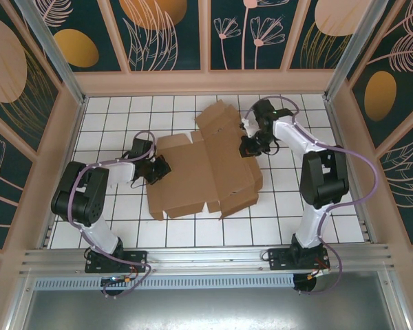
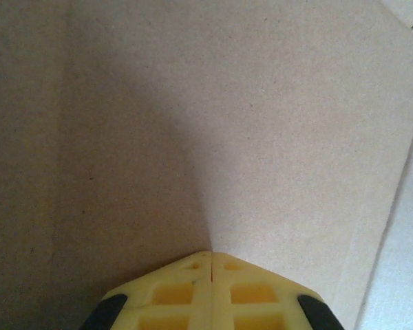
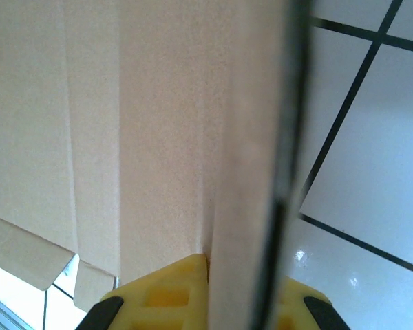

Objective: Fold the paper box

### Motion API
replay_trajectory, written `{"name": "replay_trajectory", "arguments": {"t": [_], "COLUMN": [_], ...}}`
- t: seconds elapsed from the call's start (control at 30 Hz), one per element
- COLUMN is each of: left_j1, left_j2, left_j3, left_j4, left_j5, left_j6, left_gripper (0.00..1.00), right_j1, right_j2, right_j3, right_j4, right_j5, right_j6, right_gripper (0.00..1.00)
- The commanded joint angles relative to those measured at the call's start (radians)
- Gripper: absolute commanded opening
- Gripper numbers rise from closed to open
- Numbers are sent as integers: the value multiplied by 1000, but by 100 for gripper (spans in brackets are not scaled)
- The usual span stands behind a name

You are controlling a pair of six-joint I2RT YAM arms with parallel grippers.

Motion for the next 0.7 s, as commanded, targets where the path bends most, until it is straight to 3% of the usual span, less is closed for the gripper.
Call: {"name": "replay_trajectory", "arguments": {"t": [0.0,0.13,0.33,0.5,0.67], "left_j1": [-8,-9,-13,-14,-15], "left_j2": [60,66,60,55,50], "left_j3": [-30,-32,-37,-31,-29], "left_j4": [58,73,86,85,83], "left_j5": [20,35,51,53,56], "left_j6": [-56,-63,-63,-58,-54], "left_gripper": [0,0,0,0,0], "right_j1": [62,137,255,341,362], "right_j2": [59,123,239,282,254], "right_j3": [72,176,404,483,481], "right_j4": [-84,-166,-267,-283,-273], "right_j5": [127,283,414,403,342], "right_j6": [30,93,171,198,213], "right_gripper": [0,0,0,0,0]}}
